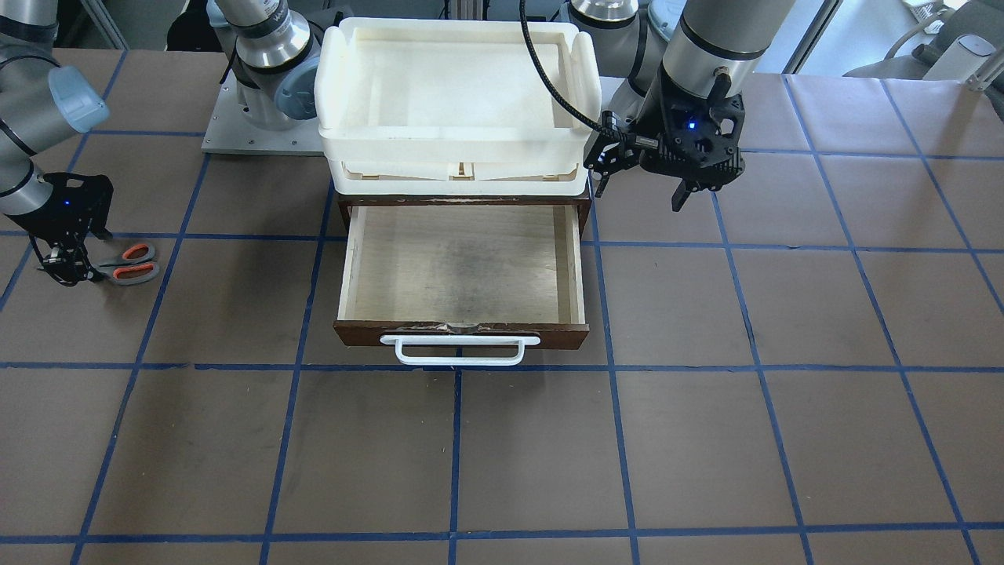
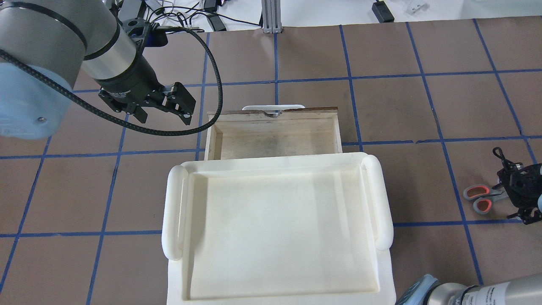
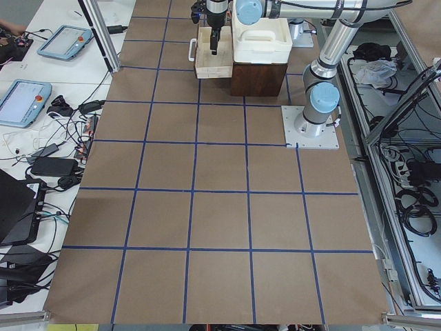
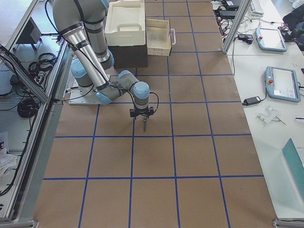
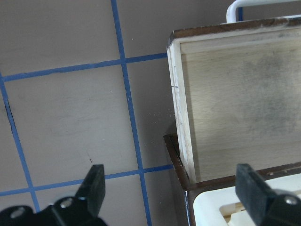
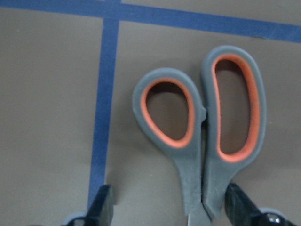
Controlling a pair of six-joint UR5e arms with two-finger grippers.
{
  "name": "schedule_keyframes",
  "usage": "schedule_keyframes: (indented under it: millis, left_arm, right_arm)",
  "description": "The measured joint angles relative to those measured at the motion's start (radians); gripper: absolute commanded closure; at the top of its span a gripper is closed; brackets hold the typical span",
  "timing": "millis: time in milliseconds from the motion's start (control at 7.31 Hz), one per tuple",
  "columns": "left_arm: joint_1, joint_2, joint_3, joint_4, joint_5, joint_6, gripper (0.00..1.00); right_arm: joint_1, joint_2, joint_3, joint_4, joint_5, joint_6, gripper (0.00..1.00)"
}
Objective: Put scissors in drawer and close it
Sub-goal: 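Close the right gripper on the scissors handles and lift them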
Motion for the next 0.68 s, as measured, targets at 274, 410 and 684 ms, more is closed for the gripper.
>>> schedule_keyframes:
  millis: [274,410,684]
  left_arm:
    - [0.0,-0.013,0.004,0.017,0.001,-0.003,0.0]
    - [0.0,-0.018,0.005,0.019,0.001,-0.005,0.0]
    - [0.0,-0.027,0.005,0.03,0.001,-0.008,0.0]
  right_arm:
    - [0.002,0.0,0.001,0.0,-0.001,-0.003,0.82]
    - [0.002,0.0,-0.001,0.0,-0.002,-0.003,1.0]
    - [0.003,-0.002,-0.005,-0.001,-0.003,-0.001,1.0]
